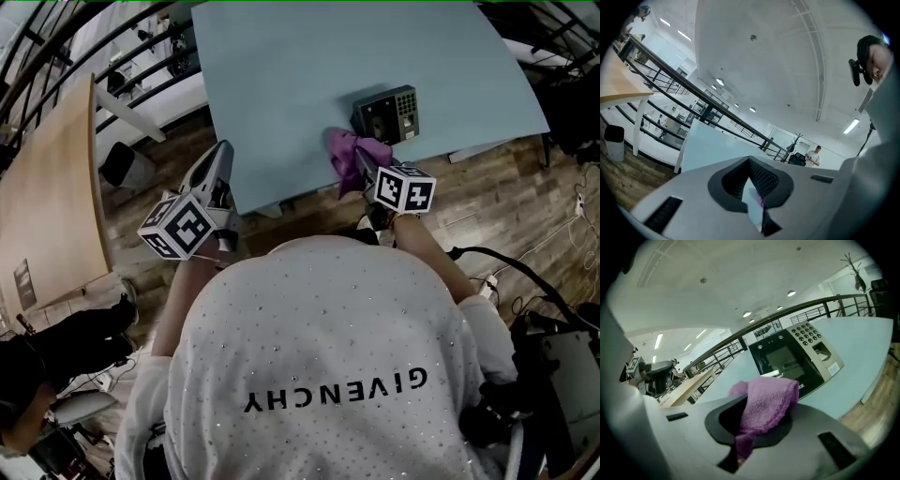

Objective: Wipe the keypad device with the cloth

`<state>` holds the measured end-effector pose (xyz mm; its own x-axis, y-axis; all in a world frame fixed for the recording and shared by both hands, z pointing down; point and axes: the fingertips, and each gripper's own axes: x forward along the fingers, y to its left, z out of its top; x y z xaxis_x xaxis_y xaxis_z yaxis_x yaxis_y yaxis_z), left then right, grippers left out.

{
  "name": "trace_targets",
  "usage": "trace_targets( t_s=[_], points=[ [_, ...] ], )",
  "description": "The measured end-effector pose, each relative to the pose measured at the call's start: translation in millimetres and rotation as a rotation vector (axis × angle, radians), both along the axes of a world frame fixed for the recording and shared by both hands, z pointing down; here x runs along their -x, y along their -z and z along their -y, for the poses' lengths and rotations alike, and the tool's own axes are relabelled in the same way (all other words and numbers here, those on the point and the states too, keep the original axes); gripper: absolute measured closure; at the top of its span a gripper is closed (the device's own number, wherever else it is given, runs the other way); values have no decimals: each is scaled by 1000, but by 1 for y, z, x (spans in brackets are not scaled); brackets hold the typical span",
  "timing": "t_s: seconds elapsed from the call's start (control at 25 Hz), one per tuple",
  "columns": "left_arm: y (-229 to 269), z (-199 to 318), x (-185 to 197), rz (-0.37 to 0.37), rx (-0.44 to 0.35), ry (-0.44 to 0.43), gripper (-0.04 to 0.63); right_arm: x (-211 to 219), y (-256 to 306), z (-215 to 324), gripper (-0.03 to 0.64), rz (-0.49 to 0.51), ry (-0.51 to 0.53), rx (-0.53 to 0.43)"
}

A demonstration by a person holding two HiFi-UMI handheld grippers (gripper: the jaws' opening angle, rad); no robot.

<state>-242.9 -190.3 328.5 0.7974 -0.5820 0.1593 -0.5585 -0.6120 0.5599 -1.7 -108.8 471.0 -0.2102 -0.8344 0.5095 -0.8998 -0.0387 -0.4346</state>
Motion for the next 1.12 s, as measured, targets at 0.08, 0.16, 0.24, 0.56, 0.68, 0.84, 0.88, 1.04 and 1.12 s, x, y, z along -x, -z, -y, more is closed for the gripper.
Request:
trace_targets(
  t_s=[0.08,0.16,0.24,0.56,0.68,0.84,0.88,1.04,1.12],
  points=[
    [1,-2,-2,-4,1,-6,595,2,1,-4,597,3,11,20],
    [4,-4,-5,-9,-4,-7,594,10,10,-1,597,-5,73,40],
    [8,-4,-6,-15,-14,5,595,21,32,13,598,6,162,20],
    [20,-7,12,-33,-46,160,595,24,219,109,598,-61,366,-363],
    [20,-11,21,-38,-44,245,595,18,255,117,597,-218,447,-443],
    [8,-16,21,-15,-28,330,595,4,208,111,597,-340,551,-333],
    [6,-18,20,-14,-26,363,595,0,186,110,598,-362,580,-277],
    [3,-30,3,-15,-8,471,594,-18,110,94,598,-532,756,-92],
    [2,-36,-15,-10,-5,483,595,-27,90,85,598,-609,840,-54]
  ],
)
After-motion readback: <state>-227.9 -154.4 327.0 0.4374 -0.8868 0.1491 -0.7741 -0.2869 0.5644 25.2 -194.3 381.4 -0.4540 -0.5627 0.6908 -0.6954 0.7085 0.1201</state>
